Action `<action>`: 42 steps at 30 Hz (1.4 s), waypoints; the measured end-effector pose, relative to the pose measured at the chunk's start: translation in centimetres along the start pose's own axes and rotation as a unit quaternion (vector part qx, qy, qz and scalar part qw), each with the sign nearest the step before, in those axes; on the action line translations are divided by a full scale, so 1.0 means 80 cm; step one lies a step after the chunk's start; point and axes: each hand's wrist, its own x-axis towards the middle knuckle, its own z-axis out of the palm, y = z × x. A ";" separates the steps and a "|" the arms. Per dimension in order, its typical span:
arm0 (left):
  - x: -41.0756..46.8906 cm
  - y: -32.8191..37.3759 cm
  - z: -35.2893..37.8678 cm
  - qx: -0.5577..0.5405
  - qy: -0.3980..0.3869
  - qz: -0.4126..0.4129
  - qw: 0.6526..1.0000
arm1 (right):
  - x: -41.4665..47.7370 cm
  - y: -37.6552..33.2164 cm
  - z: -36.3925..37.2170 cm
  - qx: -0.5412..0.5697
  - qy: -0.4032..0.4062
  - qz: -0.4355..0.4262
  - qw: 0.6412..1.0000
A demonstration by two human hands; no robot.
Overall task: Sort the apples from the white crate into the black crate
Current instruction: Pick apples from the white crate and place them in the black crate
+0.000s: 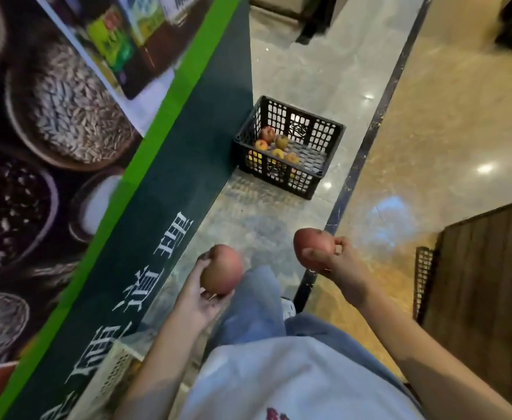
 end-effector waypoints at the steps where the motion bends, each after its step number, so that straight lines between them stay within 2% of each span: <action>1: 0.006 0.008 0.003 -0.007 0.008 -0.001 1.000 | 0.012 -0.010 0.002 0.005 -0.001 0.000 1.000; 6: 0.047 0.067 0.032 -0.014 0.022 -0.010 1.000 | 0.086 -0.067 0.022 0.019 0.012 -0.001 1.000; 10: 0.085 0.135 0.091 0.016 0.043 -0.026 0.999 | 0.147 -0.107 0.033 0.035 0.047 0.019 0.998; 17: 0.127 0.252 0.240 0.114 -0.006 0.002 0.993 | 0.216 -0.155 0.034 0.081 0.107 0.035 0.990; 21: 0.142 0.299 0.313 0.129 -0.050 0.003 0.990 | 0.244 -0.178 0.027 0.107 0.128 0.059 0.984; 26: 0.169 0.331 0.377 0.166 -0.026 -0.004 0.986 | 0.298 -0.218 0.016 0.149 0.132 0.071 0.977; 36: 0.233 0.357 0.507 0.159 0.026 -0.033 0.986 | 0.466 -0.314 -0.020 0.057 0.101 0.086 0.990; 42: 0.349 0.357 0.607 0.221 -0.003 -0.030 0.975 | 0.605 -0.313 -0.025 -0.007 0.105 0.088 0.991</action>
